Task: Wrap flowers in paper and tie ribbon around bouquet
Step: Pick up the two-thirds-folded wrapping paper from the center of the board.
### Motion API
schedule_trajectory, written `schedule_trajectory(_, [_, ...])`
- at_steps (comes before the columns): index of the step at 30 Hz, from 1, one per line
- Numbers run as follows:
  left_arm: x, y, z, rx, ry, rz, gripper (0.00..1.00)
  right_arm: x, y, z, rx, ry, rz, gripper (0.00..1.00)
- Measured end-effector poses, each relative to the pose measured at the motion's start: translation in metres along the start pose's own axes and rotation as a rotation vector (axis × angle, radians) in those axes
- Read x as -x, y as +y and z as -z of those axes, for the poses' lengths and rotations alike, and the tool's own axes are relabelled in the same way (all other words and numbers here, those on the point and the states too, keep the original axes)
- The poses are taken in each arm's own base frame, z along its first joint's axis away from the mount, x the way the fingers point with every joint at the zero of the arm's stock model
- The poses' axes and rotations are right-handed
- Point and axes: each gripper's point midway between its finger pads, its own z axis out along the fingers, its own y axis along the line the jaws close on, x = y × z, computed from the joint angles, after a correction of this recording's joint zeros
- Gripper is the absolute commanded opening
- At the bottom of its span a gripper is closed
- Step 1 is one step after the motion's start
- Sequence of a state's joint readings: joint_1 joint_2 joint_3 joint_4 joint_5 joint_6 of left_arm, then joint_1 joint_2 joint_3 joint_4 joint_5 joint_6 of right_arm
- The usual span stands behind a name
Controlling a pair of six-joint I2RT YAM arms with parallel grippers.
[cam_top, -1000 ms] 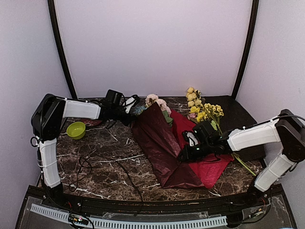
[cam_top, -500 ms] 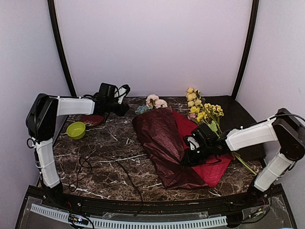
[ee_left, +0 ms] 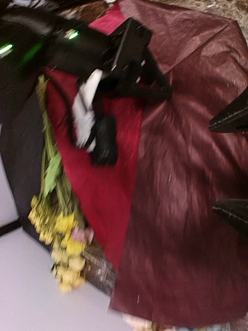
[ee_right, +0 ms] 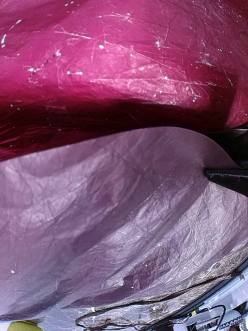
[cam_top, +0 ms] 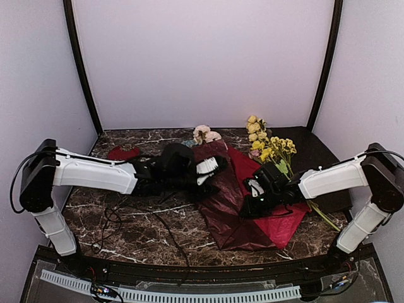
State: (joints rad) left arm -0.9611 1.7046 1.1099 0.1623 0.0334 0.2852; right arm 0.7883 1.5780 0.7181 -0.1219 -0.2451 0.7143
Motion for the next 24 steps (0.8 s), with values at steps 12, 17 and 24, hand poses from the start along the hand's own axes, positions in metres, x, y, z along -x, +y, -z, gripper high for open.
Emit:
schedule_trajectory(12, [-0.092,-0.08,-0.067,-0.171,0.283,-0.094,0.43,0.003,0.0,0.0,0.0,-0.019,-0.036,0.08])
schedule_trajectory(17, [-0.094,-0.087,-0.071,-0.205,0.307,-0.149,0.42,0.004,-0.002,0.007,-0.023,-0.032,-0.039,0.27])
schedule_trajectory(24, [-0.096,-0.093,-0.068,-0.249,0.313,-0.18,0.41,0.017,-0.017,0.056,-0.098,-0.125,-0.093,0.62])
